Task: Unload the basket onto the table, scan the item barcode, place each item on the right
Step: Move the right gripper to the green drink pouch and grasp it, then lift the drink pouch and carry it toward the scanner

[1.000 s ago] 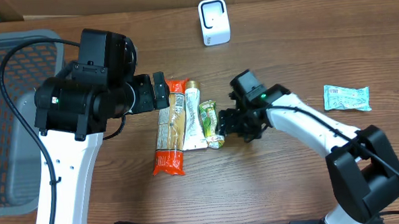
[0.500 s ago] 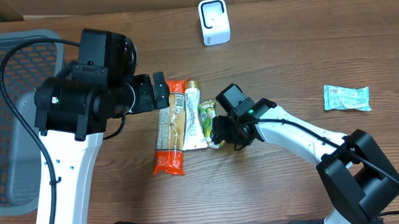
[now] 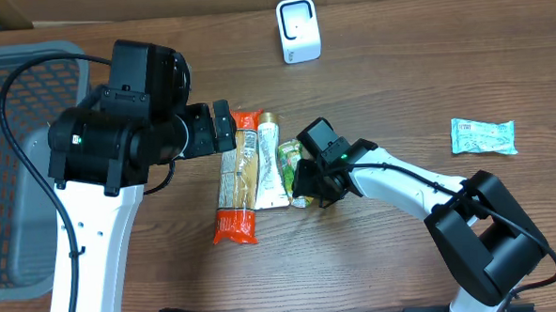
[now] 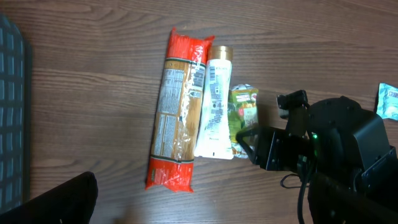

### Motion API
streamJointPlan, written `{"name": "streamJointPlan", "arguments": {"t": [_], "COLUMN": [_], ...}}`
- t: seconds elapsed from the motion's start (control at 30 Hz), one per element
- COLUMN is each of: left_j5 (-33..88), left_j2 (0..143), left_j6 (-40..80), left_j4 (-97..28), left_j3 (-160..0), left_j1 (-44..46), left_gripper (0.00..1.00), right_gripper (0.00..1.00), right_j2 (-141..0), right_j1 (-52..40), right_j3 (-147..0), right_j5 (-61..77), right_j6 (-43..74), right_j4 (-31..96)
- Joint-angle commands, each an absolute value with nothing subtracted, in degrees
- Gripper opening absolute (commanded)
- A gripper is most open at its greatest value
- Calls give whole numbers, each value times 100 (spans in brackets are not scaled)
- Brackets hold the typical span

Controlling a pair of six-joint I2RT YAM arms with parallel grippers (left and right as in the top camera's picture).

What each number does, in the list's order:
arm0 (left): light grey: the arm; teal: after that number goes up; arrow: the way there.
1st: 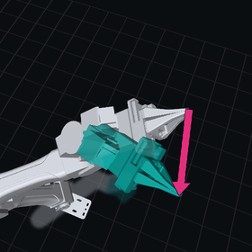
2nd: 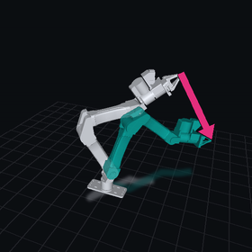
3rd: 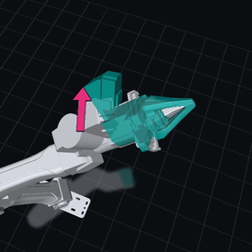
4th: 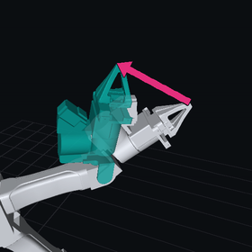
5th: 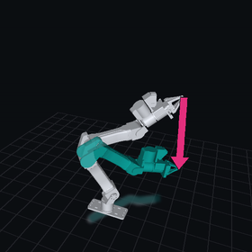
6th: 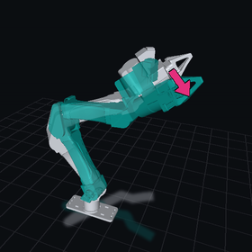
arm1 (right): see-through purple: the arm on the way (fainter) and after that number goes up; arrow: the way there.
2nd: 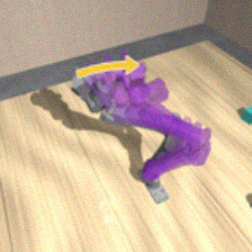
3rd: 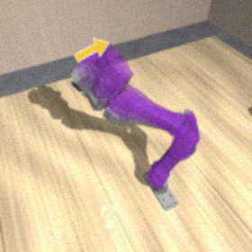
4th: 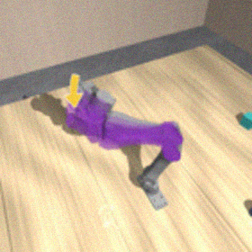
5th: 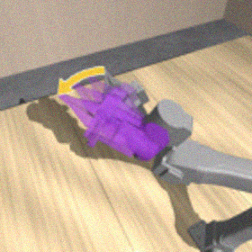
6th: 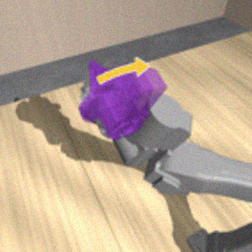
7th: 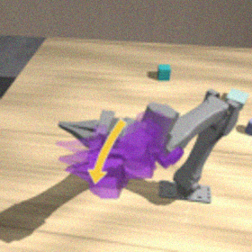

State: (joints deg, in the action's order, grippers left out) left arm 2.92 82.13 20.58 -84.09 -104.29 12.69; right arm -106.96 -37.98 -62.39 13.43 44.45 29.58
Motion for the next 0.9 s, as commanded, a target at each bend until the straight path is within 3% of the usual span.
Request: {"name": "streamJointPlan", "arguments": {"t": [0.0, 0.07, 0.1, 0.3, 0.6, 0.87], "left_j5": [276, 276, 276, 276, 276, 276], "left_j2": [8228, 8228, 8228, 8228, 8228, 8228], "left_j6": [1929, 1929, 1929, 1929, 1929, 1929], "left_j4": [-8401, -8401, -8401, -8401, -8401, -8403], "left_j3": [-10516, -10516, -10516, -10516, -10516, -10516], "left_j1": [1278, 1278, 1278, 1278, 1278, 1278], "left_gripper": [99, 100, 100, 100, 99, 100], "right_gripper": [23, 6, 4, 4, 4, 4], "right_j2": [-10847, -10844, -10838, -10593, -9627, -9148], "right_j1": [-3822, -3789, -3750, -3197, -1525, -746], "right_j3": [-6147, -6165, -6195, -6471, -6534, -6543], "right_j5": [1369, 1516, 1675, 3122, 7874, 8993], "right_j6": [4517, 4423, 4246, 3164, 622, 829], "right_j4": [3037, 3028, 3030, 3330, 3323, 2849]}}
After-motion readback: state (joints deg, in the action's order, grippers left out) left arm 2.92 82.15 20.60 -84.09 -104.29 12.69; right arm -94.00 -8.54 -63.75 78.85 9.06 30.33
